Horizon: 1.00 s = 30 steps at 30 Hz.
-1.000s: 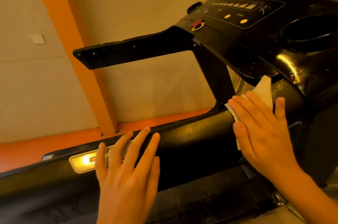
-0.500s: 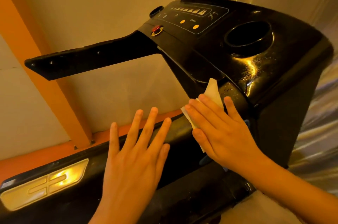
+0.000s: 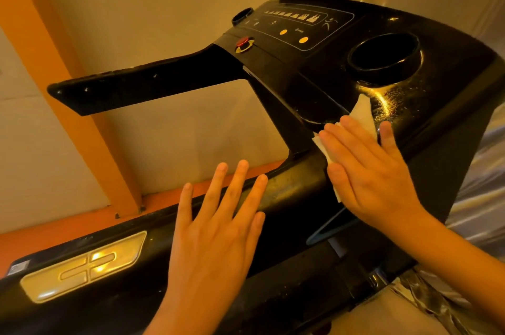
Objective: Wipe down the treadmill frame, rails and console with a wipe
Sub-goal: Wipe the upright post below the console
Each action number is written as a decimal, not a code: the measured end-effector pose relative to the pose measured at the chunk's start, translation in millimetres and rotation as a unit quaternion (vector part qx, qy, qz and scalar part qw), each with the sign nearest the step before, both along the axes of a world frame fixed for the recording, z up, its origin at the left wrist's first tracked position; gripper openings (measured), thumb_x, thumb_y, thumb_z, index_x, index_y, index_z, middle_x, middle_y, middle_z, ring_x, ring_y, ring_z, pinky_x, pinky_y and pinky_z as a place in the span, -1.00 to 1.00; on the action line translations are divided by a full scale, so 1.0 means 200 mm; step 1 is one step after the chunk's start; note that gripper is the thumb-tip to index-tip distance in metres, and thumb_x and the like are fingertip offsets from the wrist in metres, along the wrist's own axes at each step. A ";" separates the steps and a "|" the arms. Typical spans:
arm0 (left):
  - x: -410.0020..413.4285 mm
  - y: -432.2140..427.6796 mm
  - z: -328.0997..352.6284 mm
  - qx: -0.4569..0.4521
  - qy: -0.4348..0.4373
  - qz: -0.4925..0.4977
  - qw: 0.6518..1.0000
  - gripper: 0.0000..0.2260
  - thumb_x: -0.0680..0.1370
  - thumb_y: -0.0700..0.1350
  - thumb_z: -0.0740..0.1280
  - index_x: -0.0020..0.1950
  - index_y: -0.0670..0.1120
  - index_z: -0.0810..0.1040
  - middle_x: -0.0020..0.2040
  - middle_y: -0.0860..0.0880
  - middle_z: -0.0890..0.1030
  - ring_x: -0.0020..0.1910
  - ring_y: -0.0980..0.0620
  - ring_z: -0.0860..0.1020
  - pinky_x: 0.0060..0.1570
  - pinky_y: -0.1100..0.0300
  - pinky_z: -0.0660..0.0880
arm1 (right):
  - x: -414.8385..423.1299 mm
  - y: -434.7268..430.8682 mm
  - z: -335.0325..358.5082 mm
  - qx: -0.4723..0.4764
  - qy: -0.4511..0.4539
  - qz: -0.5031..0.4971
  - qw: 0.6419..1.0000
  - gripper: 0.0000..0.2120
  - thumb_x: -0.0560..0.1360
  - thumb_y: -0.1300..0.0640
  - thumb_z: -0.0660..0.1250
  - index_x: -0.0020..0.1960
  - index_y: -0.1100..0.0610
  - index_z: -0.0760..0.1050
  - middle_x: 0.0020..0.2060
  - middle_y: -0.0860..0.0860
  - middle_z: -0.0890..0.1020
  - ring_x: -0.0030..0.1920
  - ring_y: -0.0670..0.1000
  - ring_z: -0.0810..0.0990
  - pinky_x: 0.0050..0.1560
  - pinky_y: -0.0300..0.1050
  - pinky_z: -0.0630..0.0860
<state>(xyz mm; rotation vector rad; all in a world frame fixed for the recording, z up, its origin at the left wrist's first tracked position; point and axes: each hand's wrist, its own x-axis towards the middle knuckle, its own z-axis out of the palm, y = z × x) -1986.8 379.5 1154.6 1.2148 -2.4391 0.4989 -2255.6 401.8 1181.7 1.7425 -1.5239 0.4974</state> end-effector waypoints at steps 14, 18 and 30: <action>0.06 -0.01 -0.02 -0.020 -0.044 -0.073 0.996 -0.50 0.68 0.06 0.01 0.62 -0.04 0.25 0.62 -0.07 0.22 0.57 -0.10 0.22 0.27 -0.20 0.46 | 0.04 0.00 -0.10 -0.043 -0.052 0.020 0.998 -0.51 0.72 0.04 0.00 0.53 0.26 0.36 0.52 0.19 0.40 0.57 0.22 0.27 0.62 0.14 -0.13; 0.06 -0.01 -0.03 -0.016 -0.037 -0.084 0.996 -0.50 0.68 0.06 0.01 0.62 -0.03 0.25 0.62 -0.05 0.21 0.57 -0.09 0.22 0.27 -0.19 0.45 | -0.01 -0.01 -0.07 -0.050 -0.039 0.014 0.998 -0.52 0.73 0.03 -0.01 0.53 0.23 0.38 0.50 0.16 0.42 0.57 0.19 0.30 0.61 0.17 -0.15; 0.06 -0.01 -0.03 -0.011 -0.022 -0.095 0.995 -0.50 0.67 0.06 0.03 0.61 -0.03 0.27 0.61 -0.05 0.24 0.56 -0.09 0.25 0.26 -0.19 0.48 | -0.06 0.00 -0.05 -0.056 -0.032 0.002 0.998 -0.52 0.72 0.04 0.00 0.54 0.24 0.36 0.52 0.17 0.40 0.57 0.19 0.30 0.61 0.16 -0.20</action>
